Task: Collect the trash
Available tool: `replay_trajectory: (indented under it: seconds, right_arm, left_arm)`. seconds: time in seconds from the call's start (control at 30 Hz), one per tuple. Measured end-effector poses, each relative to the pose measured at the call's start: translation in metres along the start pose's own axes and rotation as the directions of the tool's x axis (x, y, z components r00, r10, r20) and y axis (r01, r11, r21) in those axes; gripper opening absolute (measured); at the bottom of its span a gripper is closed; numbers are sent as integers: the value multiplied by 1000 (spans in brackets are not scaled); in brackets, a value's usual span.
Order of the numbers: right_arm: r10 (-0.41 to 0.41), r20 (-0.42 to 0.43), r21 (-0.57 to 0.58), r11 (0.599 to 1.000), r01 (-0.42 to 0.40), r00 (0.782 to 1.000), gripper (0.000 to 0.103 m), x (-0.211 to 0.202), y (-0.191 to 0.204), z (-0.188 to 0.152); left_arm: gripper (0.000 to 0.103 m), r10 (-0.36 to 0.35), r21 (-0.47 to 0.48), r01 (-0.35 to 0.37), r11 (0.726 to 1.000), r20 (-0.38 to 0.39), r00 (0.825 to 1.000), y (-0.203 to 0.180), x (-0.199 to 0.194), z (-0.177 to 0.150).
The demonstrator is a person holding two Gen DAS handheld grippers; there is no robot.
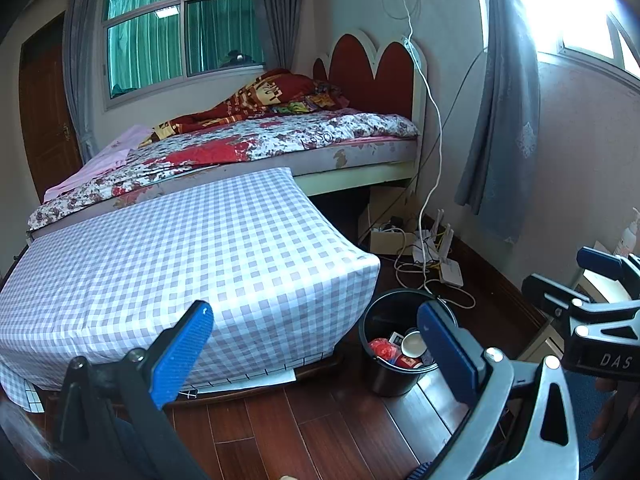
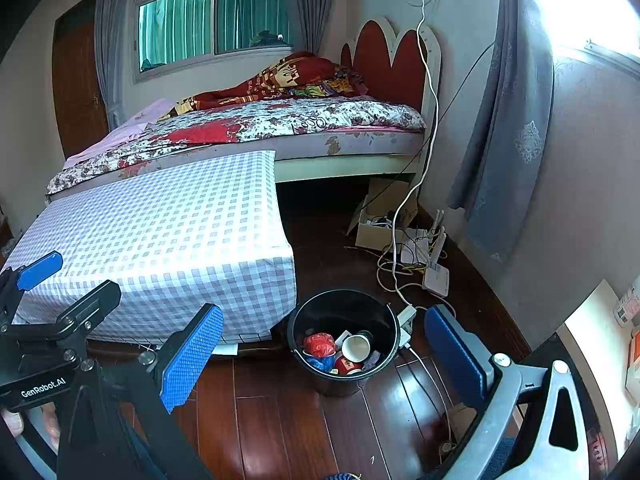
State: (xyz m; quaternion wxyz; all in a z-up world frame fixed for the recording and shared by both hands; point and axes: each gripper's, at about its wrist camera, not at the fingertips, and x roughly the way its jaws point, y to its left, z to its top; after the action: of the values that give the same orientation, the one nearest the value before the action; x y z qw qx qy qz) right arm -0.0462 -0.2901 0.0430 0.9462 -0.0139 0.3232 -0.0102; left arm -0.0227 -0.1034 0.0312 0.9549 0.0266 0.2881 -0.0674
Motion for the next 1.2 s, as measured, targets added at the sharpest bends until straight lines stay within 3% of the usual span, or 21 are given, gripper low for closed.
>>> replay_trajectory:
  seconds: [1.2]
  right_arm:
    - [4, 4, 12, 1000, -4, 1000, 102, 1, -9, 1]
  left_arm:
    - [102, -14, 20, 14, 1000, -3, 1000, -10, -1, 2]
